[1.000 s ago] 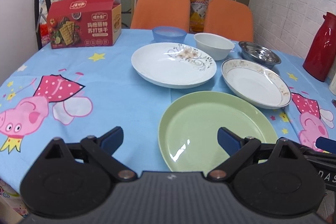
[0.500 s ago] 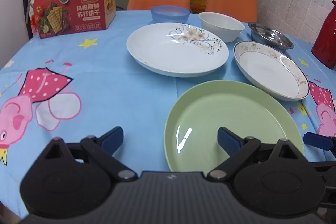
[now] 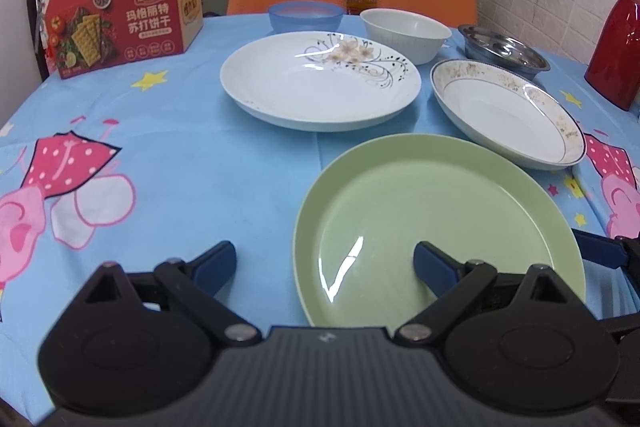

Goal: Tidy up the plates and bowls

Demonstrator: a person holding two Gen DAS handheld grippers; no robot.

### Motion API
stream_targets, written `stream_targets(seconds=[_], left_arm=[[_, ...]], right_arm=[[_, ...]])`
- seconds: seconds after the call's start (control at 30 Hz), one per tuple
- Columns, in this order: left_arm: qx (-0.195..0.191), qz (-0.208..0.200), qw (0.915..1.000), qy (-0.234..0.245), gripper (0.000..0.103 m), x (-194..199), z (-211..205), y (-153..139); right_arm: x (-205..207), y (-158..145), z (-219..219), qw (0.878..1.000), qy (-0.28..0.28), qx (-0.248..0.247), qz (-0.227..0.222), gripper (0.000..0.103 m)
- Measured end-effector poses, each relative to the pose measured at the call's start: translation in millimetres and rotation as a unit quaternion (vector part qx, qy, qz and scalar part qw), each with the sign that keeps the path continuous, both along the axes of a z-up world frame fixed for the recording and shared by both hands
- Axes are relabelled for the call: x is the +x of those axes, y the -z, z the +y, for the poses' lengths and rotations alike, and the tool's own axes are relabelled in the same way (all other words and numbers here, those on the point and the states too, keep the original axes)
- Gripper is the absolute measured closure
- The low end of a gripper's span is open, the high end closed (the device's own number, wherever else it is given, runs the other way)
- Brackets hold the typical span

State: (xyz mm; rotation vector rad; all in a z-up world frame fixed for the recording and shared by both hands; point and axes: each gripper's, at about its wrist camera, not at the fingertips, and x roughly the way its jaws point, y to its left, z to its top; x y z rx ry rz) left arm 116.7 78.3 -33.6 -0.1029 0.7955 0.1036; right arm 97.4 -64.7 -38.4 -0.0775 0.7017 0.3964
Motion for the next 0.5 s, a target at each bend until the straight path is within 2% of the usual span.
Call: stream_targets(seconds=[0.1,0.17,0.2,0.23,0.3,0.33,0.37,0.43,0.5], left_arm=[[-0.005,-0.008,1.0,0.0,0.01,-4.3,-0.1,0.5],[-0.004,-0.02,0.9998,-0.001,0.027,-8.1,-2.8,-0.3],[-0.001,-0.025,0.9997,0.008,0.042,-9.8,-6.5,-2.0],[-0.001,-0.026,0.9996,0.012,0.046,-10.4,-9.9,-3.7],[0.001,-0.022,0.9998,-0.003,0.046,-8.7,-13.5,-5.0],[-0.001,-0.02,0.9998,-0.009,0.05,-8.4,-13.1,-5.9],[-0.001,-0.018,0.9997,-0.014,0.053,-8.9,-12.7,-7.4],[0.001,-0.024,0.9996,-0.017,0.055,-13.7,-10.3,-12.8],[0.012,-0.034,0.9991,-0.023,0.055,-19.6,-6.7,-20.2]], right_arm=[[-1.8,1.6,0.3,1.0,-0.007,0.003,-0.01,0.0],[-2.1,2.6,-3.1,1.0,-0.009,0.005,-0.017,0.0],[-3.5,3.0,-4.0,1.0,-0.01,0.006,-0.021,0.0],[-5.8,3.2,-4.1,0.999,-0.015,0.012,-0.03,0.0],[-9.0,2.8,-3.4,0.999,0.006,0.011,-0.044,0.0],[-9.3,2.7,-4.8,0.999,0.01,0.014,-0.046,0.0],[-9.4,2.2,-6.4,0.999,0.015,0.015,-0.047,0.01],[-8.2,-1.0,-11.3,0.999,0.02,0.027,-0.04,0.02],[-10.8,-5.4,-11.7,0.998,0.021,0.044,-0.04,0.02]])
